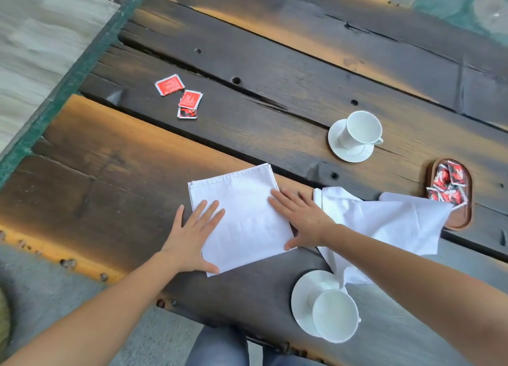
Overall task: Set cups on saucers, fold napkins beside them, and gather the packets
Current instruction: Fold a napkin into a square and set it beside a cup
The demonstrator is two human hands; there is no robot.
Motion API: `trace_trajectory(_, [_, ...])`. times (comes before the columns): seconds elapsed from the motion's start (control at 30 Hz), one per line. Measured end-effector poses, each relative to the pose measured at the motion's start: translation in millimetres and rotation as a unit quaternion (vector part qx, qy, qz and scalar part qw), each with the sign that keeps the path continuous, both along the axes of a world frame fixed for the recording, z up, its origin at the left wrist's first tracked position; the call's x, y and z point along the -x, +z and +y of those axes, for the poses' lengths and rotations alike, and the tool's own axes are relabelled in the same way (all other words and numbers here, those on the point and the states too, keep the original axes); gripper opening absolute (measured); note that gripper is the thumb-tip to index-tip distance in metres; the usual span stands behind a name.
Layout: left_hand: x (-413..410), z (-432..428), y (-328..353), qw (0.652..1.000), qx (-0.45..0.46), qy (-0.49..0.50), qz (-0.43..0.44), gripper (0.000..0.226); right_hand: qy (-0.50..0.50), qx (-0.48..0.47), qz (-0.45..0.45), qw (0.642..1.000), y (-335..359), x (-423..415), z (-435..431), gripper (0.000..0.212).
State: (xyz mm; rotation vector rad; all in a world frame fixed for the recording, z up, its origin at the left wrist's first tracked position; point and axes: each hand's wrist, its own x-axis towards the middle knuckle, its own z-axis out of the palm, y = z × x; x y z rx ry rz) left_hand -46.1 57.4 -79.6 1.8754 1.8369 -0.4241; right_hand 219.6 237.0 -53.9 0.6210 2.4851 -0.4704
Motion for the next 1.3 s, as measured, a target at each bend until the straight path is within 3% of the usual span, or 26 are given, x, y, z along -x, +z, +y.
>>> trace_trajectory(0.33, [-19.2, -2.5, 20.4, 1.000, 0.006, 0.012, 0.021, 0.127, -0.024, -0.013, -0.001, 1.000, 9.0, -8.1, -4.9, 0.119])
trace_trajectory(0.4, [-27.8, -18.0, 26.3, 0.999, -0.041, 0.000, -0.009, 0.113, -0.036, 0.002, 0.048, 0.998, 11.8, -12.1, -13.6, 0.106])
trace_trajectory(0.47, [-36.7, -36.7, 31.1, 0.996, -0.079, -0.001, -0.034, 0.089, -0.033, 0.010, 0.105, 0.994, 13.9, -20.6, -24.1, 0.078])
trace_trajectory(0.6, [-48.8, -60.2, 31.4, 0.994, -0.094, 0.022, -0.043, 0.045, -0.026, 0.027, 0.106, 0.994, 13.7, -32.8, -40.4, 0.037])
trace_trajectory(0.8, [-44.8, -55.2, 31.0, 0.990, -0.130, 0.029, -0.050, 0.027, -0.025, -0.012, 0.082, 0.996, 19.8, -30.9, -48.2, 0.023])
trace_trajectory(0.97, [-49.1, -61.2, 25.1, 0.978, -0.150, 0.103, -0.098, 0.011, -0.075, -0.015, 0.095, 0.993, 25.3, -26.0, -55.6, 0.013])
trace_trajectory(1.17, [-53.7, -60.1, 31.3, 0.955, -0.131, 0.206, -0.167, 0.008, -0.208, 0.028, 0.140, 0.968, 34.5, -17.3, -55.6, 0.015])
trace_trajectory(1.3, [-56.6, -68.4, 37.6, 0.939, -0.114, 0.254, -0.202, 0.033, -0.254, 0.048, 0.149, 0.954, 35.9, -11.9, -53.2, 0.018])
